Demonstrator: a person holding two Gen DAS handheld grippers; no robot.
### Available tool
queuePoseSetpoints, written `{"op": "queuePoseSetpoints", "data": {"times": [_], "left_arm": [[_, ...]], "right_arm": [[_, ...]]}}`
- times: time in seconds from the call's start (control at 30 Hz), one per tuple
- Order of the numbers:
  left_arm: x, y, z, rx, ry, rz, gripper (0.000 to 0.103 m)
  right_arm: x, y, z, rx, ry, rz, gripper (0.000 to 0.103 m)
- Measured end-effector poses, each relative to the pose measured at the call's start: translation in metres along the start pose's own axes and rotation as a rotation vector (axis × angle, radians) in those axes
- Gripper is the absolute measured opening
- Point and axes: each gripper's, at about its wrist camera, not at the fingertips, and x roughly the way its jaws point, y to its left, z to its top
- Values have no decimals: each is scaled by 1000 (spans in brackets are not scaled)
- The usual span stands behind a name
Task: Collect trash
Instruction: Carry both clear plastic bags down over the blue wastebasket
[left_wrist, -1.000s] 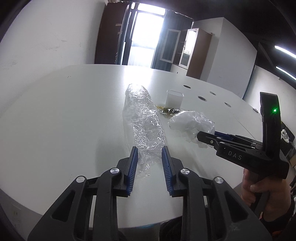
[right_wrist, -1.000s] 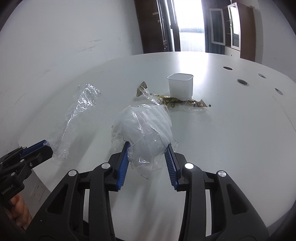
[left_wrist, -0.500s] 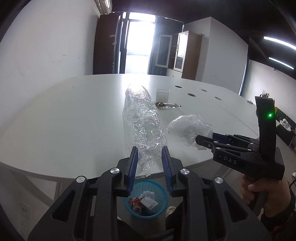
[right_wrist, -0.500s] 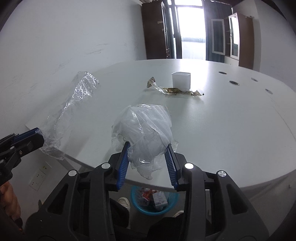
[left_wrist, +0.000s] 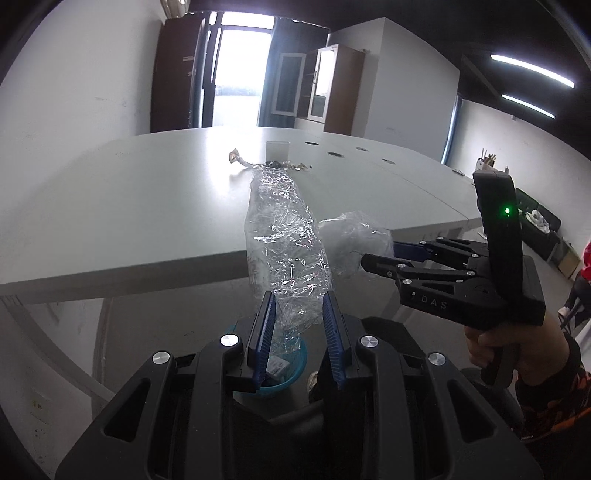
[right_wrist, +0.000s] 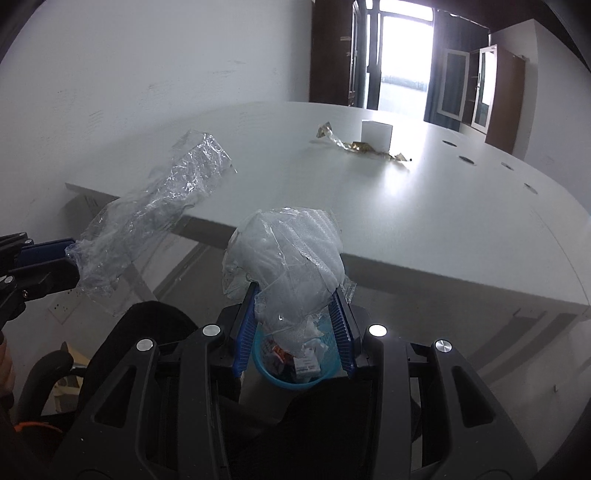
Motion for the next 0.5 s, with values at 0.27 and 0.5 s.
{"op": "queuePoseSetpoints", "data": {"times": [0.27, 0.5], "left_arm": [[10, 14, -49, 5, 145, -19, 26], [59, 34, -85, -86, 269, -9, 26]], "right_arm": [[2, 12, -33, -21, 66, 50, 36], [50, 0, -71, 82, 181, 95, 36]]}}
